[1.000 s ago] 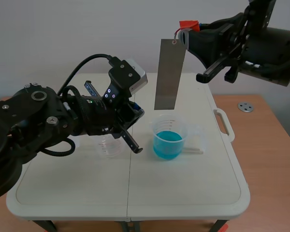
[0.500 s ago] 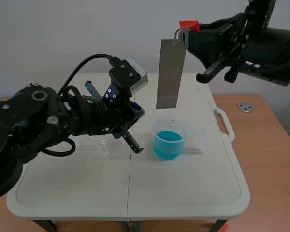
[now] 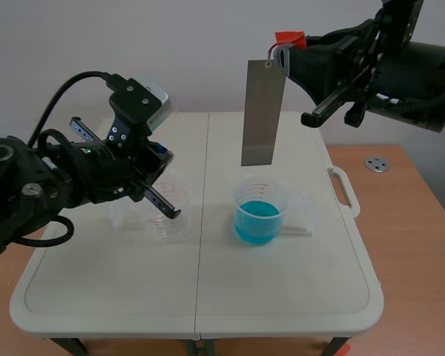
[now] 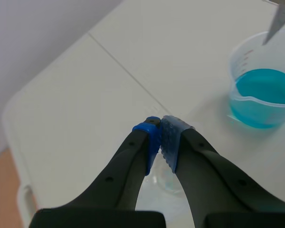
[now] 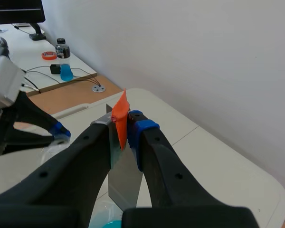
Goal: Hold the metal plate by the orange handle, dip it into the blue solution, take it out and point at it, then put the plate back in the beaker on the left.
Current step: 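Raise the plate and point at it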
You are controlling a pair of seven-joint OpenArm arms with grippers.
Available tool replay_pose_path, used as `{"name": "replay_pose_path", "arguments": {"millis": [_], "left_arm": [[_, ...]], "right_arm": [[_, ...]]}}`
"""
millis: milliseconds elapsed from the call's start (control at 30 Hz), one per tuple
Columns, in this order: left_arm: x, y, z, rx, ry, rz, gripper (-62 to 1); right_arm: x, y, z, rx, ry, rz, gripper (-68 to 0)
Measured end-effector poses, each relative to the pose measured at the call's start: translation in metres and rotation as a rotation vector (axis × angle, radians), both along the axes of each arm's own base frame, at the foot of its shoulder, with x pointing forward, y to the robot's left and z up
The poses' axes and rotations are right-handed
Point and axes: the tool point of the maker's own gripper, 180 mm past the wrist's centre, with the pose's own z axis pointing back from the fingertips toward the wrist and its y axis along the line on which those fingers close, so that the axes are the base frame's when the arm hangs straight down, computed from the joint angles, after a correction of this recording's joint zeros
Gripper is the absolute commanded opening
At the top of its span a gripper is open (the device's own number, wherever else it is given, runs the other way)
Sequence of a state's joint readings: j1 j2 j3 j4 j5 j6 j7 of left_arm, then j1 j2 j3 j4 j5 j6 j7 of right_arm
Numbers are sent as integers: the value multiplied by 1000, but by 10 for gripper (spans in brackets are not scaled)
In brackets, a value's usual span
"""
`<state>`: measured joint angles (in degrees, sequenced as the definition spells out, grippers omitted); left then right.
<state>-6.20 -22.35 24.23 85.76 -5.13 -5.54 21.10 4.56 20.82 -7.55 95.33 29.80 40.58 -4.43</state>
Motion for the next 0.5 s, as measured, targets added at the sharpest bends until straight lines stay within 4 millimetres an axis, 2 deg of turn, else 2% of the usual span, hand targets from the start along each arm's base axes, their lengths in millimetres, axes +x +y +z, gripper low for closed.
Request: {"name": "replay_pose_path", "arguments": {"millis": [300,500], "left_arm": [[-25,69,22,71,-69,135,-582],[-57,109,26,124,-70,217,-582]], "right_arm": [[0,0,0,0,0,0,-660],[0,0,1,5,0,1,-660]]}}
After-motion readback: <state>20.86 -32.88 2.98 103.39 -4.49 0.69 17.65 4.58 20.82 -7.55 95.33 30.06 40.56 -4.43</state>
